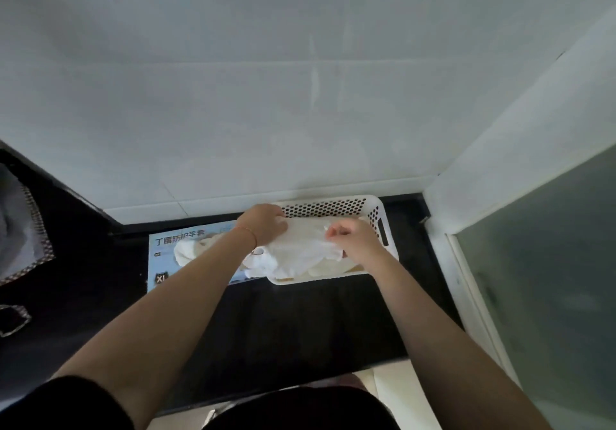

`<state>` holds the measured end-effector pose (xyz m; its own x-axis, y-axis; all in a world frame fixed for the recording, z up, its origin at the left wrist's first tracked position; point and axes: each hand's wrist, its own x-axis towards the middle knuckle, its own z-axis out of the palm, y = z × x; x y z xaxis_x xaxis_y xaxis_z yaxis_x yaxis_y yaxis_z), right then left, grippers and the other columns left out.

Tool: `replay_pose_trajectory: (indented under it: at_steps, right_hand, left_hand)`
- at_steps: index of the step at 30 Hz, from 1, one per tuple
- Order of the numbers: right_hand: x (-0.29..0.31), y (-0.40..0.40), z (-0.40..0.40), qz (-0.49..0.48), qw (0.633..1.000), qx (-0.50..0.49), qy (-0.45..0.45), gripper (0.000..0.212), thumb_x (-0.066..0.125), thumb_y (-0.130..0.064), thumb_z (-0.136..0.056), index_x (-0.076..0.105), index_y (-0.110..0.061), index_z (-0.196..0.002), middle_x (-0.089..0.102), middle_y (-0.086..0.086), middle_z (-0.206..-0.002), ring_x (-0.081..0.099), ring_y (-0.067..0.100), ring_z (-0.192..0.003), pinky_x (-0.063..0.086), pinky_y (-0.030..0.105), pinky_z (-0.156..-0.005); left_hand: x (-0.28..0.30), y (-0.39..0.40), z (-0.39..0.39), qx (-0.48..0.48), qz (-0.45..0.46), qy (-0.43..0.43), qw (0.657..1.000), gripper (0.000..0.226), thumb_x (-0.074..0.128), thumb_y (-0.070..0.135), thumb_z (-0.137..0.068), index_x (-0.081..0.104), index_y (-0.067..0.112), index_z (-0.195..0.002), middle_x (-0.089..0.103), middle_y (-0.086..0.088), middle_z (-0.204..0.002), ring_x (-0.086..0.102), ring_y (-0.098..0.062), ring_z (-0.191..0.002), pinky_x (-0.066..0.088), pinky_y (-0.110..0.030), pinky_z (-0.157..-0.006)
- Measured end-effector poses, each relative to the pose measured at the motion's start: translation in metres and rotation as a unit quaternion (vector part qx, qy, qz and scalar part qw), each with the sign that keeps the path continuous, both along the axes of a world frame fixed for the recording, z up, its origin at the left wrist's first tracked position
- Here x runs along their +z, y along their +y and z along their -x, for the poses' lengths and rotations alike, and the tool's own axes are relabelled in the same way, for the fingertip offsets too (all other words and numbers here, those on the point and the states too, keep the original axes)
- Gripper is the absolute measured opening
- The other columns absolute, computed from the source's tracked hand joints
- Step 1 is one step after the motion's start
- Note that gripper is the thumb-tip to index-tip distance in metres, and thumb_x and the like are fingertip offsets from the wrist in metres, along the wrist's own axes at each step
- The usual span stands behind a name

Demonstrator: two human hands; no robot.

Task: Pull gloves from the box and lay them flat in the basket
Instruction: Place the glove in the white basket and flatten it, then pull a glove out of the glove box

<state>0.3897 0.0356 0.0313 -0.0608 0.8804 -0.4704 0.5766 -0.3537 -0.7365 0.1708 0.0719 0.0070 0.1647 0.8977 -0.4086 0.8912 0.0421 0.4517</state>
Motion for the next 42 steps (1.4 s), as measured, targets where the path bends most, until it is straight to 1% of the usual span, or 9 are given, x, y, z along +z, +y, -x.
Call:
replay_pose_trajectory:
  at_steps: [3,6,14,20,26,32,35,38,42]
  right_hand:
    - [-0.019,0.008,-0.016,-0.01,1.0,-0.002,0.006,0.018,0.06,-0.008,-0.094,0.074,-0.018,-0.095,0.063,-0.016,-0.095,0.06,0.009,-0.095,0.053,0.027,-0.08]
    - [-0.025,0.016,-0.03,-0.003,1.0,-0.003,0.004,0.021,0.058,-0.005,-0.094,0.074,-0.014,-0.104,0.065,-0.011,-0.106,0.059,0.007,-0.101,0.053,0.029,-0.09]
    - [-0.047,0.038,-0.058,0.03,0.984,0.13,-0.121,0.054,0.06,-0.001,-0.089,0.052,-0.017,-0.14,0.049,0.003,-0.144,0.047,0.02,-0.131,0.039,0.024,-0.096]
    - [-0.044,0.044,-0.059,0.01,0.971,0.179,-0.159,0.056,0.052,0.001,-0.093,0.045,-0.013,-0.146,0.04,0.005,-0.151,0.042,0.024,-0.136,0.036,0.03,-0.107]
    - [-0.033,0.061,-0.067,0.029,0.952,0.205,-0.224,0.041,0.049,0.002,-0.09,0.056,-0.004,-0.131,0.059,0.013,-0.124,0.061,0.027,-0.105,0.052,0.035,-0.088]
    - [-0.036,0.058,-0.057,0.012,0.911,0.279,-0.305,0.036,0.045,0.003,-0.093,0.051,-0.001,-0.129,0.041,0.015,-0.139,0.057,0.026,-0.098,0.044,0.029,-0.074]
    - [-0.04,0.052,-0.054,0.002,0.898,0.293,-0.327,0.036,0.044,0.005,-0.094,0.052,0.001,-0.129,0.033,0.017,-0.148,0.059,0.025,-0.088,0.044,0.03,-0.076]
    - [-0.04,0.047,-0.056,0.0,0.892,0.295,-0.344,0.034,0.046,0.005,-0.093,0.055,-0.001,-0.125,0.023,0.016,-0.155,0.051,0.019,-0.074,0.045,0.031,-0.075]
    - [-0.033,0.044,-0.052,-0.019,0.895,0.273,-0.353,0.039,0.048,0.004,-0.093,0.048,-0.002,-0.131,0.028,0.015,-0.144,0.056,0.02,-0.08,0.042,0.029,-0.071]
  left_hand:
    - [-0.009,0.009,-0.019,-0.019,-0.01,0.05,0.999,0.032,0.048,0.034,-0.097,0.061,0.023,-0.124,0.062,-0.004,-0.123,0.058,-0.024,-0.108,0.051,-0.035,-0.085]
    - [-0.013,0.018,-0.037,-0.027,-0.032,0.097,0.994,0.035,0.046,0.036,-0.099,0.057,0.025,-0.13,0.061,-0.003,-0.125,0.059,-0.024,-0.109,0.053,-0.035,-0.08]
    - [-0.026,0.009,-0.072,-0.015,-0.139,0.21,0.968,0.022,0.047,0.015,-0.092,0.053,0.014,-0.113,0.059,-0.005,-0.106,0.061,-0.028,-0.089,0.046,-0.035,-0.068]
    - [-0.036,-0.014,-0.08,-0.068,-0.002,0.149,0.987,0.039,0.051,0.034,-0.095,0.044,0.024,-0.132,0.051,-0.006,-0.125,0.06,-0.027,-0.1,0.052,-0.038,-0.079]
    - [-0.03,-0.01,-0.069,0.002,0.056,0.162,0.985,0.037,0.049,0.012,-0.089,0.049,0.017,-0.126,0.059,-0.003,-0.122,0.061,-0.026,-0.102,0.051,-0.036,-0.08]
    - [-0.03,-0.014,-0.092,0.002,-0.057,0.102,0.993,0.041,0.051,0.046,-0.093,0.046,0.024,-0.127,0.061,-0.001,-0.116,0.063,-0.025,-0.093,0.051,-0.033,-0.074]
    - [-0.045,-0.016,-0.096,-0.042,0.002,0.125,0.991,0.069,0.056,0.057,-0.088,0.023,0.036,-0.145,0.057,-0.003,-0.123,0.063,-0.027,-0.096,0.054,-0.041,-0.081]
    - [-0.054,-0.018,-0.086,-0.021,0.108,0.097,0.989,0.094,0.067,0.057,-0.08,0.009,0.038,-0.152,0.063,-0.003,-0.122,0.061,-0.025,-0.106,0.049,-0.037,-0.089]
    - [-0.041,-0.019,-0.081,0.02,0.115,0.046,0.992,0.085,0.065,0.056,-0.081,0.02,0.036,-0.15,0.063,-0.003,-0.118,0.06,-0.022,-0.104,0.049,-0.035,-0.086]
